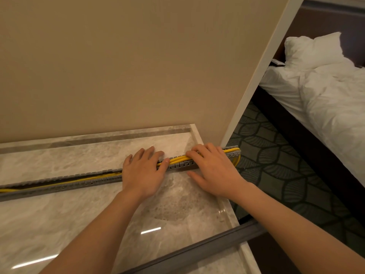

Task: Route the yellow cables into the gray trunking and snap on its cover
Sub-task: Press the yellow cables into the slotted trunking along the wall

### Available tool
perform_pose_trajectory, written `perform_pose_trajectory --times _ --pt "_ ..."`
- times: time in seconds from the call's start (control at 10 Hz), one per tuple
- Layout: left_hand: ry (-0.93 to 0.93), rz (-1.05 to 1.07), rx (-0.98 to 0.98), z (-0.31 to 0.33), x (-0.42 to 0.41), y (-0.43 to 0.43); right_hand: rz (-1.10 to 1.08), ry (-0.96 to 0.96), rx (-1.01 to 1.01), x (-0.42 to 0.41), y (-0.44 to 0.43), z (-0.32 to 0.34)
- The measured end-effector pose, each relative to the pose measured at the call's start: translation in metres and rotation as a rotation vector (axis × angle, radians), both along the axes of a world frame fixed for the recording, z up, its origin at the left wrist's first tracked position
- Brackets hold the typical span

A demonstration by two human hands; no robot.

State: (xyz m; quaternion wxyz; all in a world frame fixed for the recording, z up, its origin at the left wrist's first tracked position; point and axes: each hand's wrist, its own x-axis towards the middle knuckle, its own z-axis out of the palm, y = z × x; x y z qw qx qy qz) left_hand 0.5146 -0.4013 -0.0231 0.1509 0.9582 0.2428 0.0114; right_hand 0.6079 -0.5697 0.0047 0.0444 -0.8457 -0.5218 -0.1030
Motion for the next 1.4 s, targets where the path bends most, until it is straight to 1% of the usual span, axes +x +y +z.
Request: perform_pose_trajectory --times 0.3,0.5,0.6,0.8,0.9,1.0,1.1,1.2,1.3,1.4 --pt "-0.003 0.0 0.003 0.0 -0.001 -0.001 0.002 0.001 0.023 -0.006 0.005 -0.004" --pt "-0.012 -0.002 -0.007 0.002 -0.002 -0.001 -0.02 -0.026 -0.006 -0.009 0.011 -0.007" --pt "-0.012 -0.003 -0.006 0.002 -0.002 -0.001 -0.011 -0.036 0.042 -0.01 0.01 -0.006" --pt "0.004 -0.016 0.018 0.002 -0.002 0.0 -0.043 -0.134 0.106 -0.005 -0.012 -0.008" --pt "0.006 -0.02 0.017 0.002 -0.002 0.0 -0.056 -0.129 0.106 -0.002 -0.018 -0.012" --pt "0.005 -0.024 0.021 0.002 -0.002 0.0 -0.06 -0.068 0.087 -0.004 -0.019 -0.014" --pt "0.006 -0.026 0.019 0.001 -0.003 0.0 -0.047 -0.018 0.137 0.0 -0.02 -0.007" --pt "0.005 -0.027 0.021 0.002 -0.002 0.0 -0.09 -0.036 0.236 0.011 -0.028 -0.001" --pt "0.003 -0.027 0.024 0.002 -0.002 0.0 -0.176 -0.101 0.269 0.023 -0.043 -0.002" --pt "-0.001 -0.024 0.019 0.002 -0.003 0.0 -0.217 -0.082 0.263 0.023 -0.05 -0.004"
